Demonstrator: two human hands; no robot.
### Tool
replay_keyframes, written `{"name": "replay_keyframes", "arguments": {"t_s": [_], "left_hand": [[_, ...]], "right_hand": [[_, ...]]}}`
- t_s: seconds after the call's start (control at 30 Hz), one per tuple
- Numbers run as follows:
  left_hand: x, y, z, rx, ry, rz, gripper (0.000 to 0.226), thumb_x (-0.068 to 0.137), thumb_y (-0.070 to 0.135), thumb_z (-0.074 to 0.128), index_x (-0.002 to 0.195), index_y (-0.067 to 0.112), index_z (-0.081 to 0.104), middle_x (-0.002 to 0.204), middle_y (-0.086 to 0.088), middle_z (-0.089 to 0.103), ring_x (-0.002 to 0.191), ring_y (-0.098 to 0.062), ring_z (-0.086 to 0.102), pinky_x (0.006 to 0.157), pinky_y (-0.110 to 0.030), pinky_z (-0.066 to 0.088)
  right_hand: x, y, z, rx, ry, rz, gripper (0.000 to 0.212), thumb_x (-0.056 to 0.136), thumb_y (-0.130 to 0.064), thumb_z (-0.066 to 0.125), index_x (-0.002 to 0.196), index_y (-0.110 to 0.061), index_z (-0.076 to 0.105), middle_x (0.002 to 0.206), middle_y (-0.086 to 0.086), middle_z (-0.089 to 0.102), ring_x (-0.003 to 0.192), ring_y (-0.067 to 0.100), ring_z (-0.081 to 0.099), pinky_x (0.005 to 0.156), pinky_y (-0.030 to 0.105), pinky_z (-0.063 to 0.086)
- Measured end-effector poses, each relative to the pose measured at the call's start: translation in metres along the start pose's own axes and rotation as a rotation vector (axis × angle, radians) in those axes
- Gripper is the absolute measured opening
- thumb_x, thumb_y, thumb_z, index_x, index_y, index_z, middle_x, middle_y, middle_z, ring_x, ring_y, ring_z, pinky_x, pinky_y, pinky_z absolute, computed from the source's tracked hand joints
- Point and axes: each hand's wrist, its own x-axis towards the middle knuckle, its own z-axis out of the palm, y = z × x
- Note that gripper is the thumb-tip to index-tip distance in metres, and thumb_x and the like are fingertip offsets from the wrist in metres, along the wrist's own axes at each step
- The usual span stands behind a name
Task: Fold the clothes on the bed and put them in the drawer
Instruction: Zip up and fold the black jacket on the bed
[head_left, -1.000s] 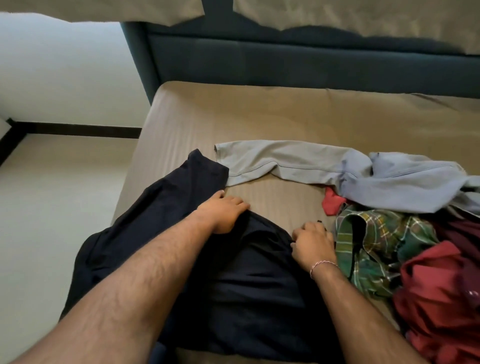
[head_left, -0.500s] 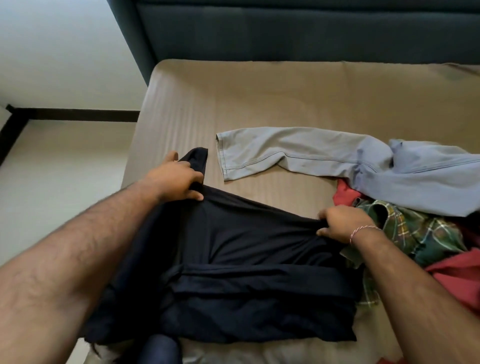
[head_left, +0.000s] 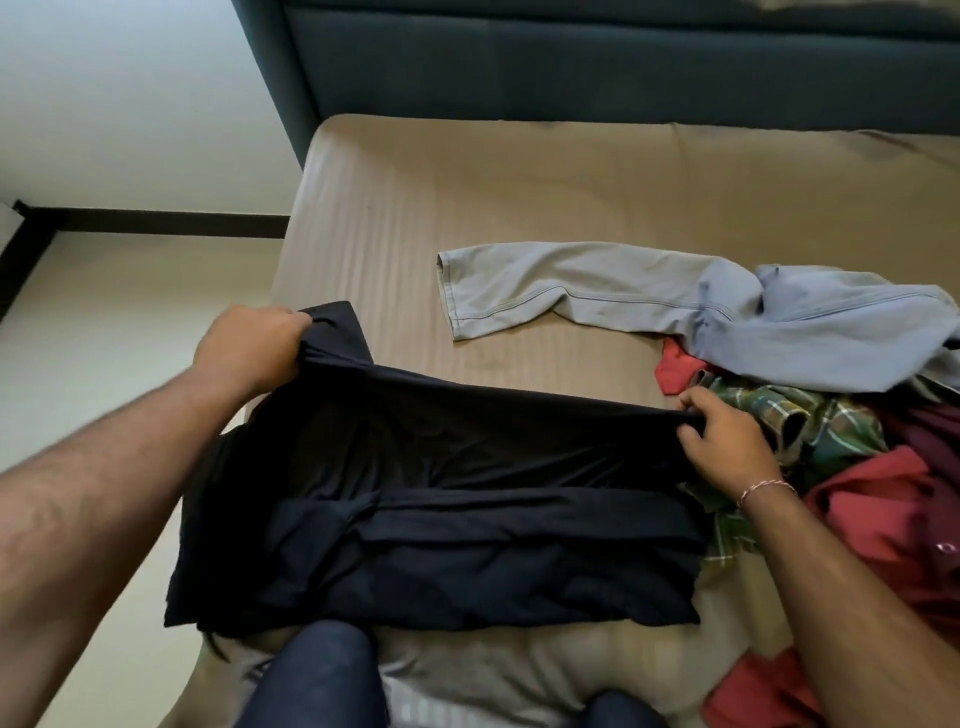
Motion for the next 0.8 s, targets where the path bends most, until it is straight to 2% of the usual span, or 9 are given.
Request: {"name": "replay_keyframes", "arguments": {"t_s": [0.1,0.2,0.3,0.43,0.5,0.6,0.7,0.73,0.8], "left_hand": [[-0.038,-0.005,0.008,-0.251,0.129,0.045,0.017,0.072,0.004,0.073,0.084,0.01,0.063,0.089,-0.011,0.058,0.074,-0.04,0.061,0.058,-0.038,0.042],[-0.077,0.003,0.012,-0.352,0.112,0.168,0.029,0.07,-0.002,0.07,0.083,0.018,0.053,0.091,-0.006,0.054,0.07,-0.036,0.059,0.056,-0.037,0.039],[-0.117,0.015,0.013,-0.295,0.148,0.21,0.03,0.069,0.012,0.073,0.084,0.023,0.05,0.087,0.0,0.058,0.062,-0.034,0.062,0.052,-0.033,0.037],[-0.175,0.034,0.004,-0.286,0.251,0.212,0.03,0.075,0.038,0.074,0.088,0.022,0.052,0.089,0.001,0.064,0.066,-0.035,0.066,0.055,-0.032,0.041],[-0.205,0.044,0.004,-0.254,0.155,0.131,0.028,0.079,0.046,0.064,0.09,0.026,0.048,0.094,0.002,0.065,0.078,-0.034,0.068,0.061,-0.035,0.045],[-0.235,0.057,0.019,-0.214,-0.134,0.066,0.03,0.083,0.053,0.058,0.095,0.029,0.045,0.107,-0.001,0.065,0.097,-0.03,0.067,0.076,-0.038,0.053],[-0.257,0.066,0.037,-0.353,-0.414,0.067,0.042,0.088,0.066,0.057,0.106,0.027,0.057,0.109,0.001,0.065,0.1,-0.023,0.065,0.078,-0.035,0.047],[-0.265,0.066,0.042,-0.412,-0.433,0.046,0.044,0.089,0.071,0.054,0.103,0.03,0.058,0.103,0.005,0.064,0.095,-0.02,0.064,0.076,-0.035,0.047],[-0.275,0.065,0.047,-0.498,-0.328,-0.019,0.041,0.09,0.074,0.048,0.095,0.035,0.058,0.094,0.011,0.064,0.087,-0.015,0.063,0.074,-0.035,0.049]], "right_hand": [[-0.025,0.002,0.004,0.057,0.069,-0.185,0.034,0.076,0.004,0.066,0.09,-0.025,0.056,0.095,0.001,0.056,0.089,0.024,0.055,0.08,0.037,0.046],[-0.056,0.002,0.011,-0.012,0.05,-0.303,0.031,0.07,0.007,0.064,0.083,-0.021,0.06,0.095,0.0,0.055,0.09,0.024,0.055,0.082,0.036,0.046],[-0.082,0.007,0.019,-0.076,0.039,-0.405,0.024,0.066,-0.009,0.054,0.083,-0.024,0.063,0.094,-0.004,0.063,0.091,0.026,0.061,0.086,0.043,0.053],[-0.119,0.025,0.027,0.103,-0.025,-0.238,0.037,0.073,0.001,0.058,0.093,-0.026,0.075,0.112,-0.002,0.075,0.109,0.022,0.067,0.102,0.032,0.046],[-0.136,0.034,0.028,-0.117,-0.139,-0.203,0.043,0.077,-0.01,0.058,0.107,-0.036,0.075,0.13,-0.008,0.071,0.123,0.017,0.064,0.105,0.032,0.048],[-0.157,0.034,0.032,-0.483,-0.34,-0.1,0.061,0.087,-0.023,0.06,0.145,-0.041,0.055,0.163,-0.013,0.039,0.148,0.015,0.04,0.117,0.032,0.038],[-0.17,0.021,0.042,-0.482,-0.306,-0.057,0.063,0.09,-0.033,0.062,0.152,-0.034,0.049,0.169,-0.006,0.029,0.151,0.018,0.035,0.119,0.03,0.035],[-0.176,0.013,0.043,-0.468,-0.281,-0.057,0.063,0.089,-0.036,0.061,0.151,-0.032,0.051,0.168,-0.003,0.03,0.15,0.02,0.037,0.118,0.031,0.036],[-0.188,0.0,0.046,-0.455,-0.237,-0.055,0.064,0.086,-0.041,0.057,0.148,-0.03,0.054,0.167,-0.001,0.035,0.147,0.023,0.042,0.117,0.034,0.038]]}}
